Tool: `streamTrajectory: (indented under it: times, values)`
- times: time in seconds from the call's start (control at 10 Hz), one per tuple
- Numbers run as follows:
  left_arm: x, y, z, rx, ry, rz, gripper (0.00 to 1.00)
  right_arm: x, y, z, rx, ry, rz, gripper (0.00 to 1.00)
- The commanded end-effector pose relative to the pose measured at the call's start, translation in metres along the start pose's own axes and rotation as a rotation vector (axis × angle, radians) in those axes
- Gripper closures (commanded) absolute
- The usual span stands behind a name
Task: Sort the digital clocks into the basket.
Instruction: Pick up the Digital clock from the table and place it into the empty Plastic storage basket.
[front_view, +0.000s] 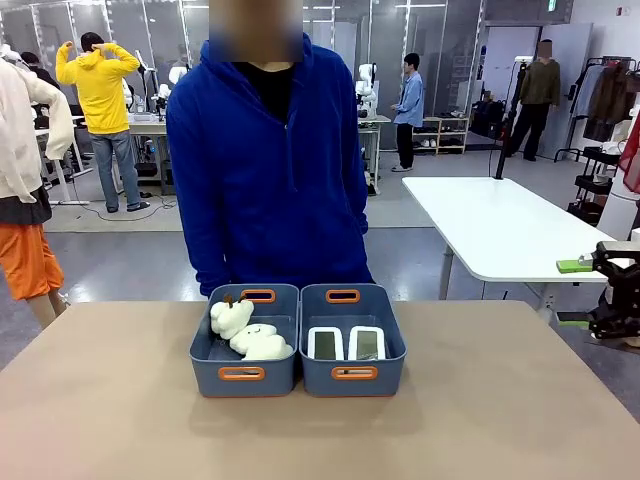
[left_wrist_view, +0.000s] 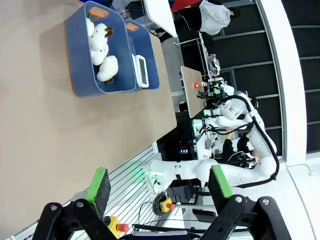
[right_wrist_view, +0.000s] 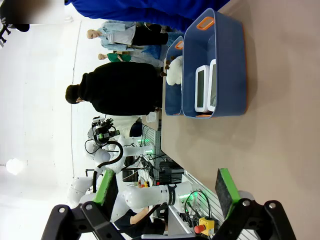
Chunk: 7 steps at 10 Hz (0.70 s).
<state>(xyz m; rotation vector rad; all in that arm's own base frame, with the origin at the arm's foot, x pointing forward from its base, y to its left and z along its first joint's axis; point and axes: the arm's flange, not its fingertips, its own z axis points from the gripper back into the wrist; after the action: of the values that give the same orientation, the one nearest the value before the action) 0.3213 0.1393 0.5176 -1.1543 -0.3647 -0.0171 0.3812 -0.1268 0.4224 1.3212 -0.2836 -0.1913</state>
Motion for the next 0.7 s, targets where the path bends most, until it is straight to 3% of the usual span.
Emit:
streamTrajectory:
  times: [0.0,0.6]
  values:
    - [0.0048,-0.0025,0.0029,0.000,-0.007,0.014,0.00,0.0005,0.0047,0.0016,-0.017,0.005,-0.020,0.00]
    - [0.0048,-0.0025,0.0029,0.000,-0.007,0.014,0.00,0.0005,0.0047,0.0016,-0.017,0.005,-0.020,0.00]
